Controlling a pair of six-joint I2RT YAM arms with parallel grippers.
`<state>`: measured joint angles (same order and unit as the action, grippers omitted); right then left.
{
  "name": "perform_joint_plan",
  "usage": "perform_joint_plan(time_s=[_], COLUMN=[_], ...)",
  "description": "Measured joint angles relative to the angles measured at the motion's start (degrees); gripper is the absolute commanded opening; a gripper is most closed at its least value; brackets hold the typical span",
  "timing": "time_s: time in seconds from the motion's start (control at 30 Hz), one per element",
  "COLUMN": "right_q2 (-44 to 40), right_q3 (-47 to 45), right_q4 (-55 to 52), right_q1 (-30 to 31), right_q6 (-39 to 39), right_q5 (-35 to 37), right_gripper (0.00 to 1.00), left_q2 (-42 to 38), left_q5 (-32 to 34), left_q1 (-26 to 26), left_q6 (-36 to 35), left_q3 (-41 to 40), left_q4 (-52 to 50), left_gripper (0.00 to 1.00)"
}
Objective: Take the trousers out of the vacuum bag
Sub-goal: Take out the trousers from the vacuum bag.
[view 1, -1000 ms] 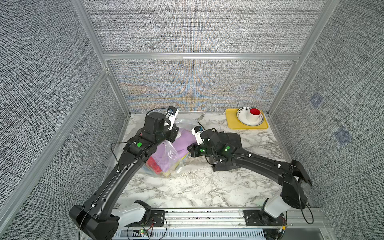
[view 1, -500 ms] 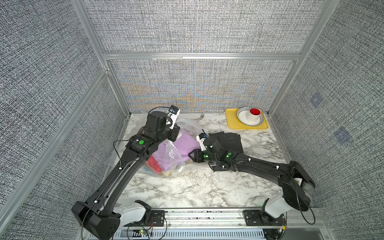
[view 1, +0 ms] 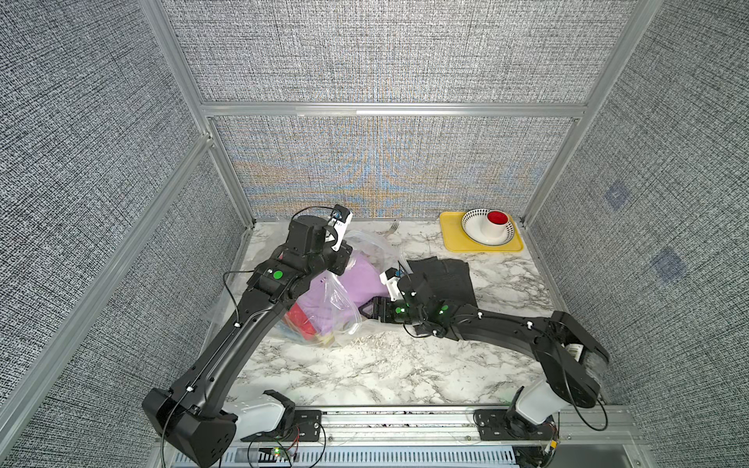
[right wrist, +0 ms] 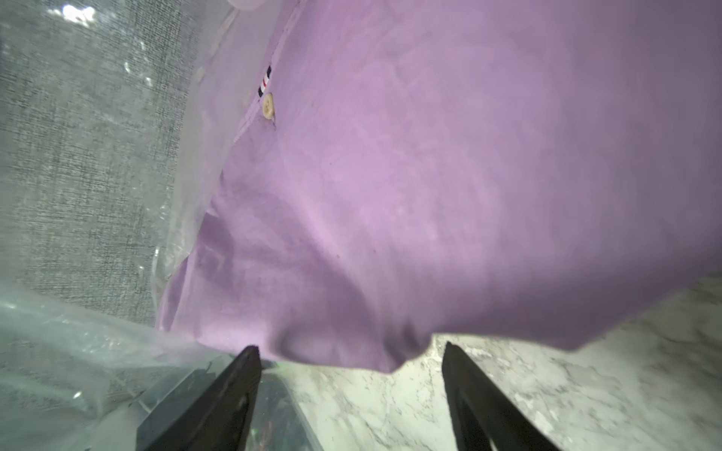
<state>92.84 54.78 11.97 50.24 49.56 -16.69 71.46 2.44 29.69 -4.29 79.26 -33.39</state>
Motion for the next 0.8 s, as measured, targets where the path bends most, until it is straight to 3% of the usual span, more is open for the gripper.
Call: perform_joint_plan(time_s=[0.53,0.8], right_q2=[7.80,10.10], right_q3=[2.10,3.02], right_q4=[12.66,15.91], right_q1=[-0.02,0.11], right_q6=[8.35,12.02], right_q5=[-1.64,-1.31], right_gripper=[0.90,0.83], left_q2=[-0.79,-0.79], left_q5=[-0.94,-0.94], left_q1=[0.00,0.00], left_q6=[0.26,0.28], left_q3=[-0.57,-1.16], left_q4=[0.28,0.79], left_gripper=[0.00,0.00])
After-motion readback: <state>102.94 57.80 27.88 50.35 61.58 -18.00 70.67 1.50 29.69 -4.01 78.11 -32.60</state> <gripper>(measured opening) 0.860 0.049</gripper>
